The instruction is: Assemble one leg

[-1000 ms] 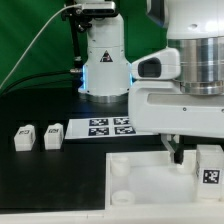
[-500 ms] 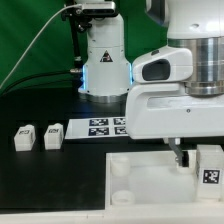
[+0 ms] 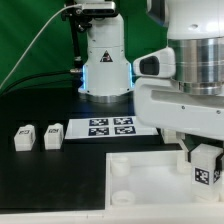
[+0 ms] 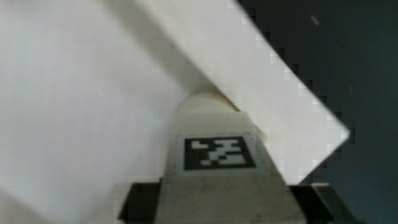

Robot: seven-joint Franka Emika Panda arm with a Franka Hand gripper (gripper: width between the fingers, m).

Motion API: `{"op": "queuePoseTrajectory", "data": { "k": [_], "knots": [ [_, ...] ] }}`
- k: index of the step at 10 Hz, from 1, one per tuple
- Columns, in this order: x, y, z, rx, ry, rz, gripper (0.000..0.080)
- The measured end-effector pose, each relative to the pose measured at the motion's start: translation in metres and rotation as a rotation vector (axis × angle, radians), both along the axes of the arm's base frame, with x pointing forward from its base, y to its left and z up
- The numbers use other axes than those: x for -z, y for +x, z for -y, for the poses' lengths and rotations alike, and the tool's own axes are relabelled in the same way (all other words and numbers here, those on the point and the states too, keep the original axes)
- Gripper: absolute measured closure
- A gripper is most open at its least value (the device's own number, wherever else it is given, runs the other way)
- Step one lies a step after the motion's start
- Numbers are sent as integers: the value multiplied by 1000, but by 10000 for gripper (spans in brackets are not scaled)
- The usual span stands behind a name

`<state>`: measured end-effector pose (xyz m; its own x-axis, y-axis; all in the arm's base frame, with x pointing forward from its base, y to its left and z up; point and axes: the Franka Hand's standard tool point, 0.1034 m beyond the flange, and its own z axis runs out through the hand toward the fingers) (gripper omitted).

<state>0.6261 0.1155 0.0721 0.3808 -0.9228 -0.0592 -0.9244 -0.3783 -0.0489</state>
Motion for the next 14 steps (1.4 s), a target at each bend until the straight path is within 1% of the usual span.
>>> {"op": "queuePoseTrajectory", "data": {
  "k": [1,2,3,6,7,8,9,10,12,13,14],
  "knots": [
    [1,1,-1,209,0,-27,509],
    [1,2,-2,363,7,-39,509],
    [1,2,-1,456,12,-46,509],
    [2,1,-1,397,10,-42,508],
    [2,3,-2,295,10,-20,329],
    [3,3,-6,173,11,19,329],
    [-1,0,-12,-20,-2,30,185],
    [-3,-1,-15,-216,-15,45,161],
    [0,0,-8,-461,-33,59,152],
    [0,0,-6,-641,-45,69,151],
    [1,0,-2,-879,-61,76,151]
  ]
}}
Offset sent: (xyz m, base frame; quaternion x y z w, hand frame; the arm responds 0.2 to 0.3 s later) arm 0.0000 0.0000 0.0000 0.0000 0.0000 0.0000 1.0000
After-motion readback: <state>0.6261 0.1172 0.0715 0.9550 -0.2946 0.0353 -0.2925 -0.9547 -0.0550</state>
